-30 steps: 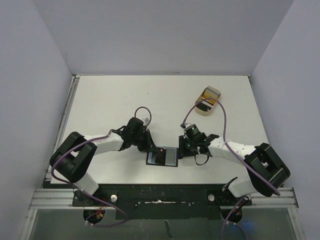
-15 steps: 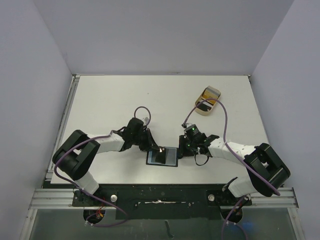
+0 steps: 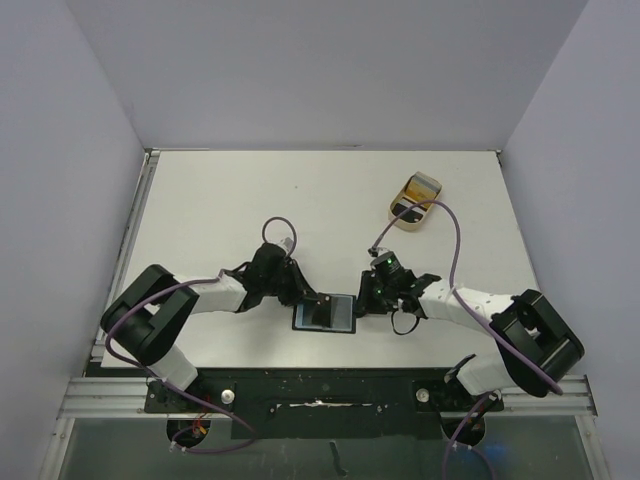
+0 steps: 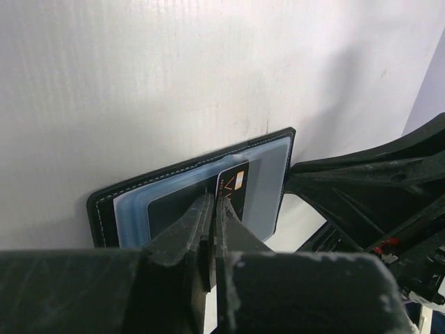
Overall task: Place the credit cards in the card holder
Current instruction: Insert the credit card into the card holder.
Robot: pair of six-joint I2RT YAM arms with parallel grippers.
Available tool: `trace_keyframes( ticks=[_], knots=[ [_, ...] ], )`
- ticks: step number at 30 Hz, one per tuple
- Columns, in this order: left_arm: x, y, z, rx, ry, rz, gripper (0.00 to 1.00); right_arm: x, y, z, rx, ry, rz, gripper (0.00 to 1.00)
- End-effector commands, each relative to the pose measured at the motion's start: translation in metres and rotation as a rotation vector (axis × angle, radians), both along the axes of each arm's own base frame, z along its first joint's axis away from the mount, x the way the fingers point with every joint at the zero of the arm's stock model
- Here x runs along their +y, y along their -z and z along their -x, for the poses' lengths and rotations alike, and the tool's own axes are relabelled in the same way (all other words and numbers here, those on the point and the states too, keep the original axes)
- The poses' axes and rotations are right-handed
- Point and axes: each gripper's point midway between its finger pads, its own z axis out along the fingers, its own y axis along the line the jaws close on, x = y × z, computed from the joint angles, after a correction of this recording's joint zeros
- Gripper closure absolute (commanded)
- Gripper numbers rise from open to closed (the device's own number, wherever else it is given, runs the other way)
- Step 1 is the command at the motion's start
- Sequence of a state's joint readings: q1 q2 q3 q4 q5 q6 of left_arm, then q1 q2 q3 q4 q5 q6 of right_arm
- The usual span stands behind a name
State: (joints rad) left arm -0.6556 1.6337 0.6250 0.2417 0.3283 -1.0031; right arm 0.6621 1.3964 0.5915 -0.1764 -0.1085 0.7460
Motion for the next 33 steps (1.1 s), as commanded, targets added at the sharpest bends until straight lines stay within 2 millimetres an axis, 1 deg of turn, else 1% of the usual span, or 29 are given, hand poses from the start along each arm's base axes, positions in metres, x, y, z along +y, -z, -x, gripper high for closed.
trace_keyframes(
  ticks=[1,3,6,15,19,24,29,33],
  knots=[
    [0.004,-0.014,-0.009,-0.069,-0.068,0.001,1.00,-0.001,-0.003,-0.002,-0.028,0.054,-0.026,0.83],
    [0.006,-0.017,-0.011,-0.083,-0.081,-0.007,1.00,-0.002,-0.005,-0.002,-0.035,0.068,-0.031,0.83],
    [0.005,-0.023,-0.010,-0.096,-0.093,0.017,1.00,-0.004,-0.007,-0.002,-0.045,0.080,-0.036,0.83],
    [-0.002,-0.021,-0.008,-0.094,-0.130,0.047,1.00,-0.001,-0.014,-0.005,-0.061,0.120,-0.084,0.86],
    [-0.005,-0.022,-0.008,-0.103,-0.135,0.051,1.00,0.002,-0.012,-0.002,-0.052,0.145,-0.124,0.88],
    [-0.010,-0.020,-0.003,-0.109,-0.144,0.050,1.00,0.005,-0.011,0.000,-0.044,0.161,-0.159,0.89],
    [-0.020,-0.020,0.003,-0.113,-0.136,0.056,1.00,0.005,-0.015,-0.001,-0.052,0.189,-0.189,0.90],
    [-0.021,-0.022,0.004,-0.120,-0.139,0.058,1.00,0.004,-0.016,-0.001,-0.056,0.206,-0.201,0.90]
  ],
)
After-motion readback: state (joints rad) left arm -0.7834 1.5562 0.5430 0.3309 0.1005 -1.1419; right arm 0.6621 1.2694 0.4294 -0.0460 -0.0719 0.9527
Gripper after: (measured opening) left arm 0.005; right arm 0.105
